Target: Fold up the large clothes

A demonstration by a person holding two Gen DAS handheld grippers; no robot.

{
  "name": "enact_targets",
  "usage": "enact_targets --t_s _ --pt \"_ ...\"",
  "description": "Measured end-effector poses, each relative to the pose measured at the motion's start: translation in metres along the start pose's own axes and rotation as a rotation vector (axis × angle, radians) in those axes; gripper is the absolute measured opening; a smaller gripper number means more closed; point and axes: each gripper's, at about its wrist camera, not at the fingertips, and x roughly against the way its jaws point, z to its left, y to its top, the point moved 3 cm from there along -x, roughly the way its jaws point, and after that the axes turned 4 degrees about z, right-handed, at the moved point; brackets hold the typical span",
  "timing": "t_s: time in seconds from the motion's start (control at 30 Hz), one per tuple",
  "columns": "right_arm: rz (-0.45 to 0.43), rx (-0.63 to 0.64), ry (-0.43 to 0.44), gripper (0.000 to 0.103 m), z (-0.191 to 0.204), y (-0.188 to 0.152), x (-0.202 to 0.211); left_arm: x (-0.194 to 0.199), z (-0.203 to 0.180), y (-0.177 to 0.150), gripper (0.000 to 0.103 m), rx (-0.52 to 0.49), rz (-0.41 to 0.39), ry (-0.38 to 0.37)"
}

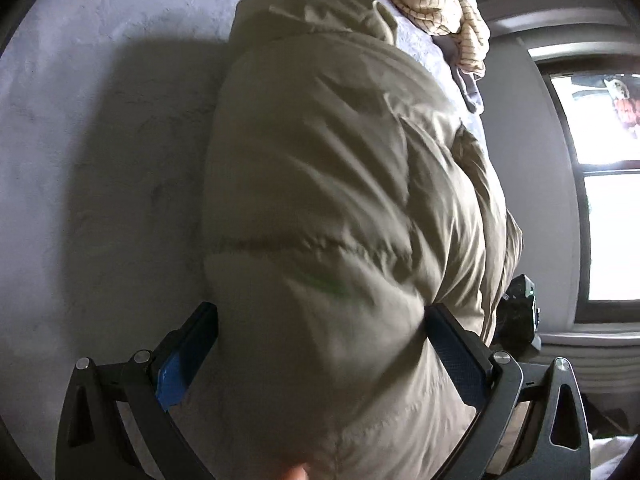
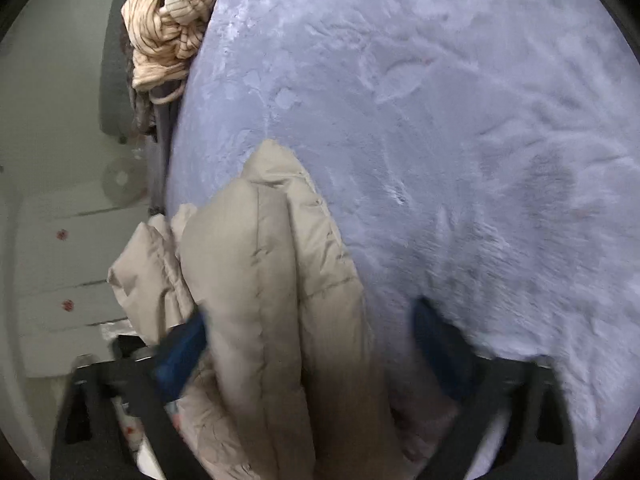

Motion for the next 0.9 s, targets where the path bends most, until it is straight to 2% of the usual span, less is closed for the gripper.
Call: enact_targets --t_s 0.07,0.13,0.2,0.3,0.37,0.47,0.53,0.67,0.8,0.87,0.9 --pt "0.013 0.0 0.066 0.103 0.004 0.003 -0.004 -0.003 0.003 0.004 0.102 0.013 0.007 -0.021" --pt "0.058 0.02 0.185 0.103 0.017 0.003 -0.008 -0.004 0.004 0.006 0.102 0.019 0.012 -0.029" --pt "0.094 0.061 0.214 0.103 0.031 0.001 -0.01 -0.004 0.002 0.007 0.102 0.015 0.013 -0.028" --pt "0.165 0.199 0.13 0.103 0.057 0.0 -0.018 -0.007 -0.006 0.009 0.102 -0.003 0.02 -0.013" --pt "0.222 0.282 0.033 0.103 0.069 0.002 -0.032 -0.01 -0.011 0.013 0.102 -0.014 0.022 0.0" --pt "0.289 0.328 -0.05 0.103 0.072 0.007 -0.056 -0.015 -0.012 0.018 0.103 -0.036 0.026 0.014" --pt "0.319 0.328 -0.068 0.103 0.071 0.011 -0.073 -0.02 -0.009 0.02 0.103 -0.047 0.03 0.003" --pt "0.327 0.298 -0.071 0.103 0.07 0.015 -0.087 -0.032 0.003 0.025 0.103 0.01 0.058 -0.083" --pt "0.298 0.258 -0.088 0.103 0.073 0.014 -0.089 -0.034 -0.005 0.029 0.102 -0.026 0.049 -0.075" --pt "0.262 0.233 -0.091 0.099 0.074 0.01 -0.084 -0.029 -0.013 0.031 0.091 -0.064 0.047 -0.069" --pt "0.241 0.227 -0.096 0.088 0.076 0.009 -0.081 -0.026 -0.016 0.032 0.088 -0.076 0.048 -0.072"
